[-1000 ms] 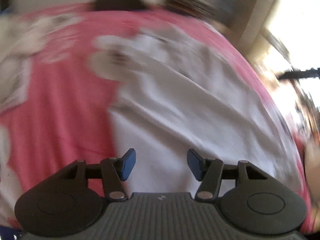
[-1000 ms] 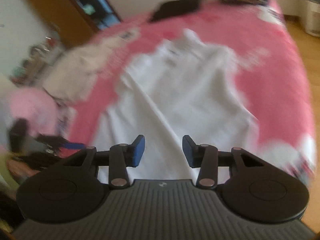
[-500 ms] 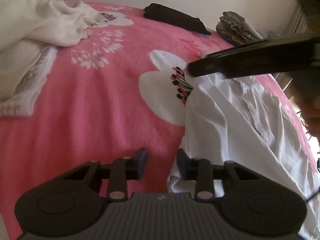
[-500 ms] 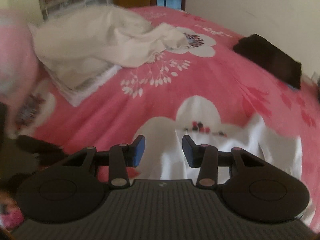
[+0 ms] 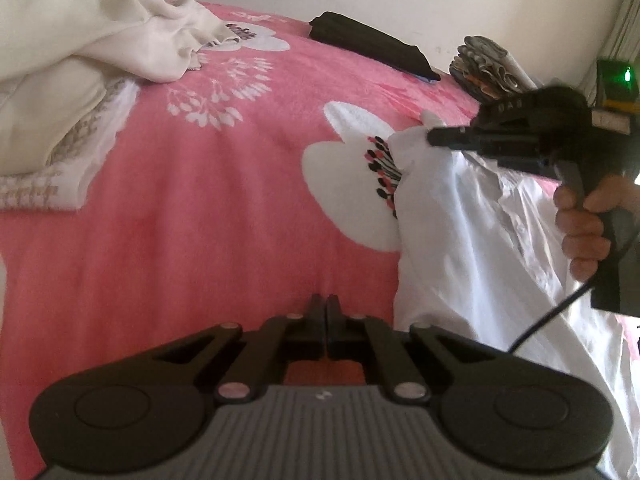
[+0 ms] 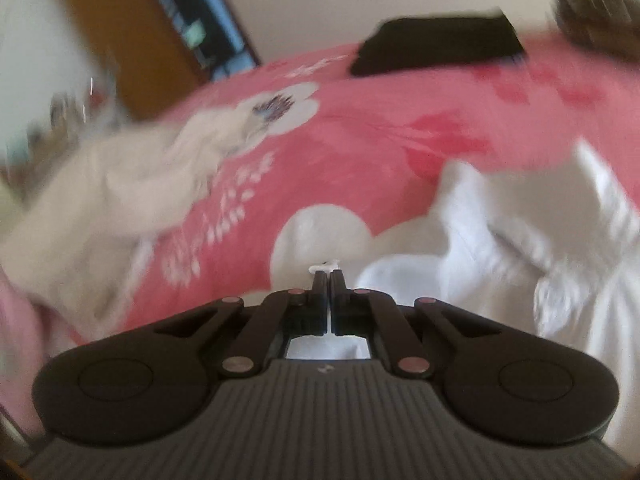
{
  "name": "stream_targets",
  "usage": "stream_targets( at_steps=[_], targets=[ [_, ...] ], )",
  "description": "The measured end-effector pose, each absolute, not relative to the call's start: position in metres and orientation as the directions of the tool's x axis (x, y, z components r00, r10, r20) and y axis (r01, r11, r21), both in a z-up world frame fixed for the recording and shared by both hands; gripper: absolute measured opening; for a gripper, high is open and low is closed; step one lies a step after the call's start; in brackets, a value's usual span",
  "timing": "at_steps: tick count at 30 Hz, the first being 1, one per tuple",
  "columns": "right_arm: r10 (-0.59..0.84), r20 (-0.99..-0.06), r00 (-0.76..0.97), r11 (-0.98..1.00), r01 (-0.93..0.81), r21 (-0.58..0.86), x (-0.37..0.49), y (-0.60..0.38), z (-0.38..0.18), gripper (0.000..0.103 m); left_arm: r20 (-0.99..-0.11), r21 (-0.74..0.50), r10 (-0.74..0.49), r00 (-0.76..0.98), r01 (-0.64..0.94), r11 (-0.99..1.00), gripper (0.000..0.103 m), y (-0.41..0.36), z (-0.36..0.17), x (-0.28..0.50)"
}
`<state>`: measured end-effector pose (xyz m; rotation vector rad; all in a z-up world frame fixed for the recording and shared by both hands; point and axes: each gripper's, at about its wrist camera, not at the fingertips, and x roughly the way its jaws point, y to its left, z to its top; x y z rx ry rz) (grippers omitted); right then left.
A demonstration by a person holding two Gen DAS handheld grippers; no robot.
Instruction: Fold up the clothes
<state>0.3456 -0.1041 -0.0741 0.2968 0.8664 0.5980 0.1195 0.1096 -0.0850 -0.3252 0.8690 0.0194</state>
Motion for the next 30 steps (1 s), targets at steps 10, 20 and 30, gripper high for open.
stream_targets(
  at_steps=[10, 20, 30],
  targets=[
    [0.681, -0.575, 0.454, 0.733, -0.431, 0.527, 0.342, -0.11, -0.055, 0.009, -0.687, -0.42, -0.271, 0.674, -0.065, 0.905, 0.05, 0.121, -0.075, 0.115],
    [0.662, -0.576, 0.48, 0.737, -0.556, 0.384, 0.336, -0.075, -0.031, 0.024, -0.751, -0.231, -0.169, 0.638, -0.013, 0.973, 0.013, 0.085, -0.084, 0.12],
    [0.575, -0.73, 0.37, 0.789, -0.487, 0.375, 0.348, -0.061, -0.09, 0.018, -0.754, -0.212, -0.151, 0.639, -0.019, 0.977, 0.025, 0.082, -0.079, 0.111]
  ],
)
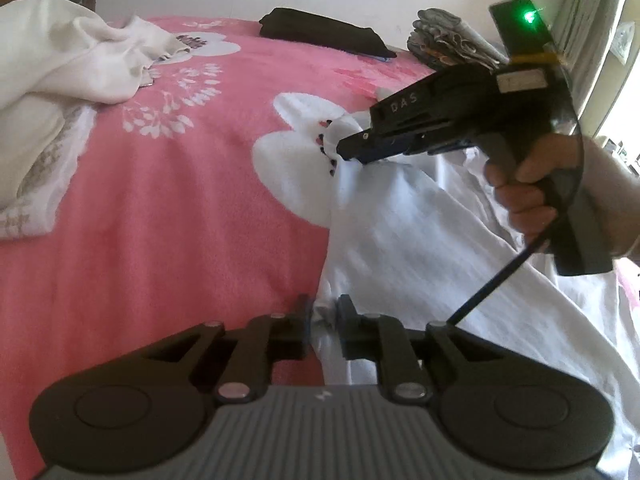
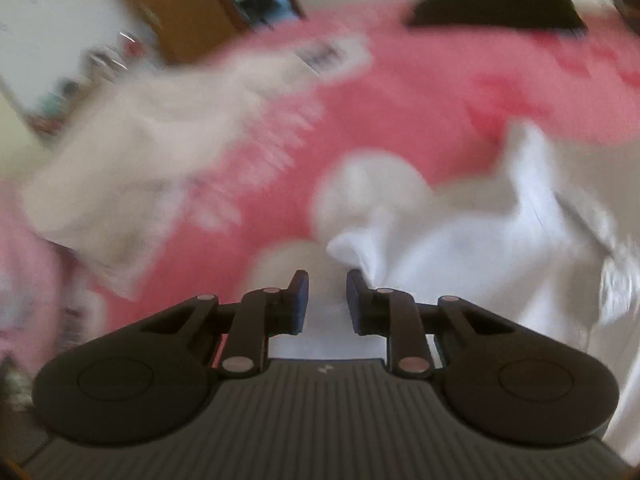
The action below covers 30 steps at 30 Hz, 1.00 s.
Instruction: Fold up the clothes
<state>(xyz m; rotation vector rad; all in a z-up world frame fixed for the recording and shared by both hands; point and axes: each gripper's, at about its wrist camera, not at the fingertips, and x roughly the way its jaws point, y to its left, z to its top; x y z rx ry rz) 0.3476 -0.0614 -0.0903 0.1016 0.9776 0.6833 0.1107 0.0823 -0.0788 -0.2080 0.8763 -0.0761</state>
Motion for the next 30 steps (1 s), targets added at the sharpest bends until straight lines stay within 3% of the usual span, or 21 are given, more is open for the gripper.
stream_targets(
  at_steps=[4, 6, 10, 15, 18, 21, 26, 30],
  targets=[
    [0.665, -0.619, 0.419, 0.741, -0.479, 0.471, 0.335, -0.096, -0.056, 0.02, -0.737, -0.244, -0.165, 0.656, -0.03, 0.969, 0.05, 0.089, -0.066, 0.103],
    [0.653, -0.597, 0.466, 0.754, -0.47, 0.458, 0.33, -0.129, -0.038, 0.021, -0.719, -0.235, -0.145, 0.679, -0.041, 0.971, 0.054, 0.094, -0.056, 0.102],
    [0.606, -0.566, 0.559, 0.795, -0.424, 0.433, 0.326, -0.194, -0.01, 0.027, -0.692, -0.27, -0.131, 0.71, -0.086, 0.959, 0.073, 0.105, -0.033, 0.127],
    [0.512, -0.577, 0.636, 0.847, -0.261, 0.464, 0.356, -0.265, -0.016, 0.031, -0.626, -0.403, -0.213, 0.75, -0.078, 0.912, 0.074, 0.106, -0.011, 0.208],
    [0.505, -0.586, 0.634, 0.839, -0.199, 0.507, 0.387, -0.282, -0.031, 0.036, -0.657, -0.399, -0.246, 0.712, -0.052, 0.915, 0.074, 0.088, -0.017, 0.275],
    [0.523, -0.61, 0.596, 0.824, -0.171, 0.54, 0.419, -0.28, -0.047, 0.057, -0.717, -0.362, -0.208, 0.666, -0.101, 0.927, 0.074, 0.07, -0.034, 0.332],
    [0.518, -0.681, 0.518, 0.841, -0.163, 0.516, 0.46, -0.254, -0.066, 0.059, -0.759, -0.38, -0.207, 0.617, -0.162, 0.911, 0.073, 0.052, -0.058, 0.384],
    [0.517, -0.706, 0.484, 0.841, -0.133, 0.525, 0.476, -0.245, -0.078, 0.059, -0.768, -0.378, -0.202, 0.608, -0.176, 0.909, 0.05, 0.044, -0.07, 0.401]
  ],
)
